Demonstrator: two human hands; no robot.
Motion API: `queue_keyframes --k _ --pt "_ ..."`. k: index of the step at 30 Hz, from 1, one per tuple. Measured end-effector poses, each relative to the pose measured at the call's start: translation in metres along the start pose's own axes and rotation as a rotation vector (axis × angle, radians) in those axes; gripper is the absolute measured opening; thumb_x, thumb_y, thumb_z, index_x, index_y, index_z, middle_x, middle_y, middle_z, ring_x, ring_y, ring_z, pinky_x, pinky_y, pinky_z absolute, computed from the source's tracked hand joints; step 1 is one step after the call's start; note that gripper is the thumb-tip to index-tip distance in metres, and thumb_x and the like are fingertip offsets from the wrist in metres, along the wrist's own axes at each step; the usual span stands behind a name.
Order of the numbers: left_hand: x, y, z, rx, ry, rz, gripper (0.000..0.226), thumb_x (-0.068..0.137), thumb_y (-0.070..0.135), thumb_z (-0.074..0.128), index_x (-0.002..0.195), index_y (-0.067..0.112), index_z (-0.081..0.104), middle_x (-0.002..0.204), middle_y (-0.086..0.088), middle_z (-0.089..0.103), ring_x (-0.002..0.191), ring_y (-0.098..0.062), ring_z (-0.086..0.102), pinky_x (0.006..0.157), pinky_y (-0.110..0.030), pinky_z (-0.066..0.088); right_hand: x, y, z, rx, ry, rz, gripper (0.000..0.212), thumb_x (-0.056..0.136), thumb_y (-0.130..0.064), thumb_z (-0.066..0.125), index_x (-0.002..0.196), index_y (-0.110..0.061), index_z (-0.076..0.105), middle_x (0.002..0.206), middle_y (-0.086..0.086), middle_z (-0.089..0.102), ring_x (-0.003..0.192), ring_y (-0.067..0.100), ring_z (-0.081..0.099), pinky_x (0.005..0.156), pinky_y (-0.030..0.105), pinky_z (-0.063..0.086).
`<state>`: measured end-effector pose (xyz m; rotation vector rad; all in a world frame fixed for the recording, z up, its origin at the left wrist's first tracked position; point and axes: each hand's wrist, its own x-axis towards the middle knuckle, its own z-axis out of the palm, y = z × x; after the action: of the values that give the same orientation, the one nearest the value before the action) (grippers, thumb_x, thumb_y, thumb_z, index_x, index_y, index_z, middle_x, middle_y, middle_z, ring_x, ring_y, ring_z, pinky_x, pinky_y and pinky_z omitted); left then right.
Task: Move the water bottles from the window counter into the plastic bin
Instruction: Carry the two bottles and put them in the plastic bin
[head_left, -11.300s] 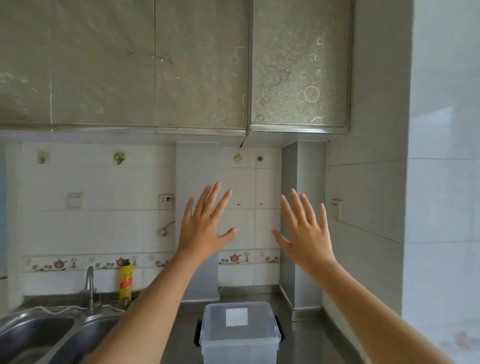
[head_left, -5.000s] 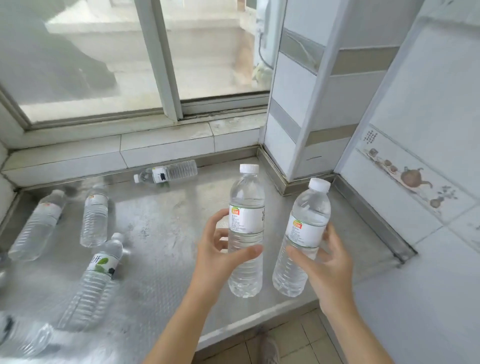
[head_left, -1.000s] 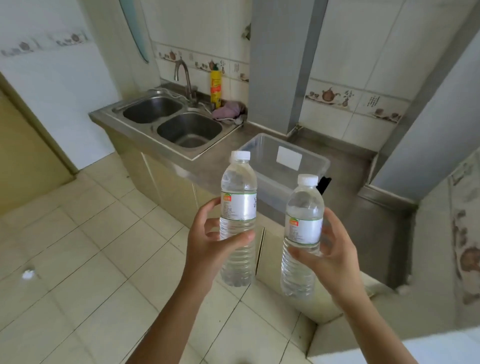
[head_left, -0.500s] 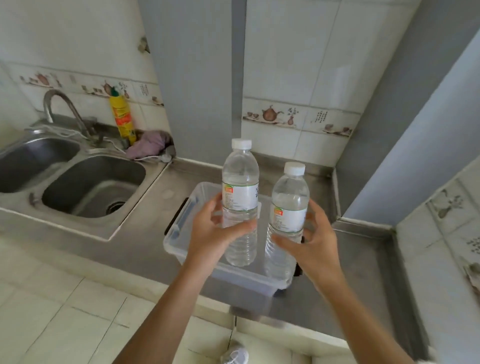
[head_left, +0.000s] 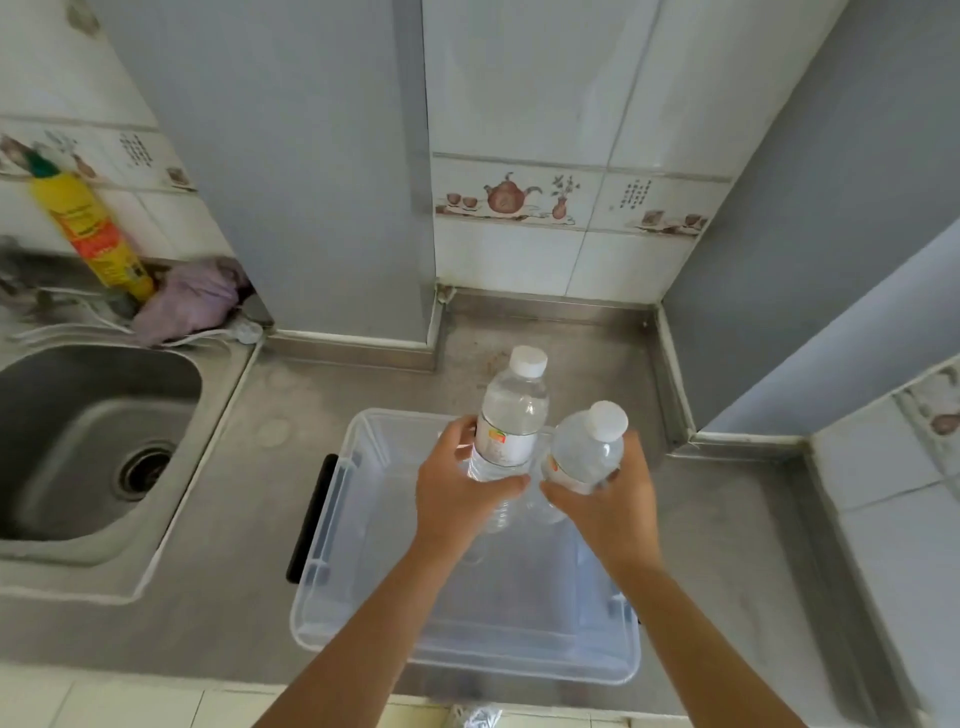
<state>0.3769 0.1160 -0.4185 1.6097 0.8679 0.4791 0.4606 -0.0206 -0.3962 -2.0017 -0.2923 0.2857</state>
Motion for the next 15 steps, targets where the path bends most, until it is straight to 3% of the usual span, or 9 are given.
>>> queue_keyframes --k 4,8,12,15 --pt "0.004 -0.013 0.012 0.001 0.006 0.055 0.078 0.046 0.02 0.093 0.101 0.057 0.051 0.112 0.018 0.061 0.104 -0.008 0.064 0.089 -0.041 0.056 -0.001 0.0 0.004 -0.112 0.025 -0.018 0.063 0.06 -0.022 0.086 0.109 -0.034 0.049 0.102 -0.011 0.063 0.088 0.011 0.061 0.066 0.02 0.046" --pt "0.007 -0.023 0.02 -0.042 0.028 0.089 0.084 0.043 0.015 0.091 0.098 0.062 0.048 0.114 0.008 0.048 0.106 -0.01 0.056 0.087 -0.048 0.056 -0.002 0.005 0.007 -0.192 0.045 -0.069 0.066 0.062 -0.019 0.086 0.117 -0.026 0.05 0.104 -0.007 0.064 0.087 0.013 0.06 0.069 0.025 0.049" --pt "0.007 -0.025 0.02 -0.009 -0.046 0.103 0.077 0.04 0.03 0.088 0.103 0.043 0.046 0.113 0.014 0.04 0.101 0.011 0.047 0.088 -0.029 0.052 -0.001 0.004 0.007 -0.142 0.032 -0.027 0.074 0.061 -0.018 0.088 0.121 -0.028 0.046 0.104 -0.009 0.062 0.09 0.012 0.06 0.069 0.02 0.047" --pt "0.008 -0.024 0.02 0.038 -0.091 0.108 0.081 0.044 0.024 0.095 0.103 0.04 0.042 0.111 0.014 0.037 0.101 0.017 0.044 0.085 -0.007 0.042 -0.002 0.003 0.004 -0.103 0.017 -0.028 0.076 0.062 -0.019 0.088 0.123 -0.029 0.043 0.11 -0.009 0.06 0.095 0.007 0.059 0.072 0.017 0.047"
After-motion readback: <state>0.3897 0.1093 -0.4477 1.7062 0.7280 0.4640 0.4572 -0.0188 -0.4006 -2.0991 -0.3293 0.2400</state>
